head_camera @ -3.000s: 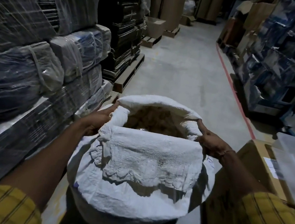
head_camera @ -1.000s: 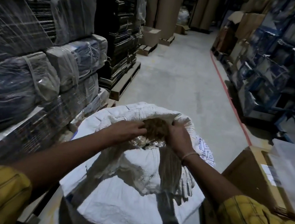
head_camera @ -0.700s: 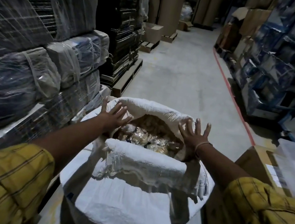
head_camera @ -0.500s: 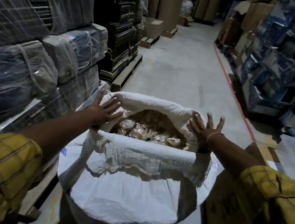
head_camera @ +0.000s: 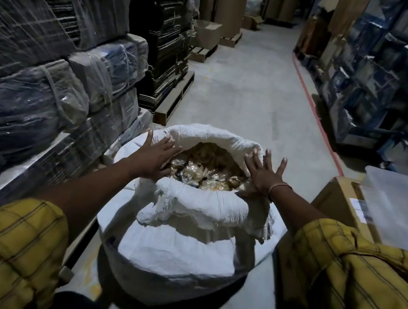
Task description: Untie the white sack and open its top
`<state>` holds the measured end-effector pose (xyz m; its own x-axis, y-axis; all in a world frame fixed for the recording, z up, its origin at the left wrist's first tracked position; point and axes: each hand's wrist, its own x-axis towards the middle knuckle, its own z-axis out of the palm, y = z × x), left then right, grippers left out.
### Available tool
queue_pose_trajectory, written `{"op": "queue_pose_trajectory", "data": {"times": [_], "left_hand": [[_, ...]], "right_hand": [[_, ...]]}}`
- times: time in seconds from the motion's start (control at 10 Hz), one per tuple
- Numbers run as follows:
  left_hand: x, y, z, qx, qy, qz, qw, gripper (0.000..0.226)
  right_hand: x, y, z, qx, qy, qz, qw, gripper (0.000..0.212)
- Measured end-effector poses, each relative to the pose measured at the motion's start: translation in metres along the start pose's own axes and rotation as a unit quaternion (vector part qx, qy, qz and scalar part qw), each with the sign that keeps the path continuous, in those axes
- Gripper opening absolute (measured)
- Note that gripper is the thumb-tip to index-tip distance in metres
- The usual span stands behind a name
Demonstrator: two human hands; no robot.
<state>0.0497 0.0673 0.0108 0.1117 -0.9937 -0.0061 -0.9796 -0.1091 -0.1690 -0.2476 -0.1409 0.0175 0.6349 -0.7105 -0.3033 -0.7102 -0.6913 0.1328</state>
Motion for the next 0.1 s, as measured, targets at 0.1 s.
{"op": "queue_pose_trajectory", "data": {"times": [0.1], "left_hand": [[-0.0066,0.0186,-0.0023,-0.029,0.037,-0.019,0.999,0.082]], "right_hand": [[-0.0204,-0.0092,0.0014,0.033,0.038,-0.004,0.999,0.127]]}}
